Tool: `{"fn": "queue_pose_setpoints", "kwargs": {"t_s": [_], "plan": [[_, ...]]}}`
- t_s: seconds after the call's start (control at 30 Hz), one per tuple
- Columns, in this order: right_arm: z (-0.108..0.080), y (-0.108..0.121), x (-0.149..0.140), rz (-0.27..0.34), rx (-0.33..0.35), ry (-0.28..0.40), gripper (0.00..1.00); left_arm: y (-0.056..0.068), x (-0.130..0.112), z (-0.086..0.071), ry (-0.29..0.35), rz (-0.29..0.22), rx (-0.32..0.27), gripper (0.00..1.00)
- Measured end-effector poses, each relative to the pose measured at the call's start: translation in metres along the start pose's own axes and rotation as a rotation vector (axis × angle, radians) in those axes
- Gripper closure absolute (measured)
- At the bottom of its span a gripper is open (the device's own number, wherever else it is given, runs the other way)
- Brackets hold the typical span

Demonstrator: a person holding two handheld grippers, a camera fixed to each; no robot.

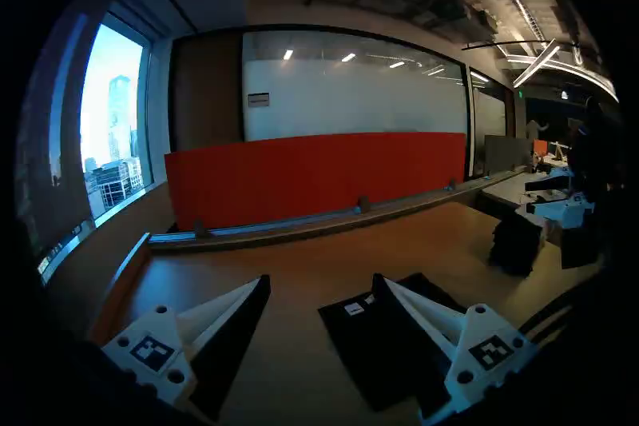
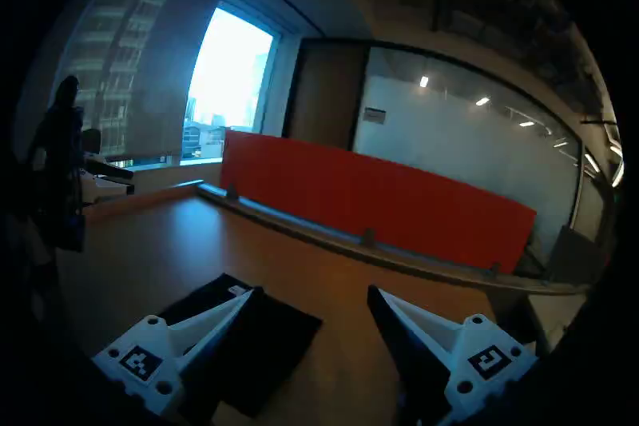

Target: Fold towel

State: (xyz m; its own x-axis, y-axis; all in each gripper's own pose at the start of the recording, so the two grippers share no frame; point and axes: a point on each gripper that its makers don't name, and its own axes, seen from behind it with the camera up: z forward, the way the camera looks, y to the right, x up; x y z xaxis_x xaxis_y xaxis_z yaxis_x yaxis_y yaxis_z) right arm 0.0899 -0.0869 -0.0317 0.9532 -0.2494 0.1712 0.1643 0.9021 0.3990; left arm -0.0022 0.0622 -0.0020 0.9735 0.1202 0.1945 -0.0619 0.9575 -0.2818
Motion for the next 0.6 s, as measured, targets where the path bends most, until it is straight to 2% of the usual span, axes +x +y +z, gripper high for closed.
{"fn": "queue_pose_setpoints", "kwargs": {"t_s": [0.27,0.6], "plan": [[0.008,-0.014,-0.040,-0.007,0.047,-0.071,0.00,0.020,-0.045,0.008,-0.085,0.045,-0.061,0.06],[0.020,-0.034,-0.103,-0.003,0.101,-0.160,0.00,0.041,-0.112,0.018,-0.186,0.053,-0.109,0.06]]}}
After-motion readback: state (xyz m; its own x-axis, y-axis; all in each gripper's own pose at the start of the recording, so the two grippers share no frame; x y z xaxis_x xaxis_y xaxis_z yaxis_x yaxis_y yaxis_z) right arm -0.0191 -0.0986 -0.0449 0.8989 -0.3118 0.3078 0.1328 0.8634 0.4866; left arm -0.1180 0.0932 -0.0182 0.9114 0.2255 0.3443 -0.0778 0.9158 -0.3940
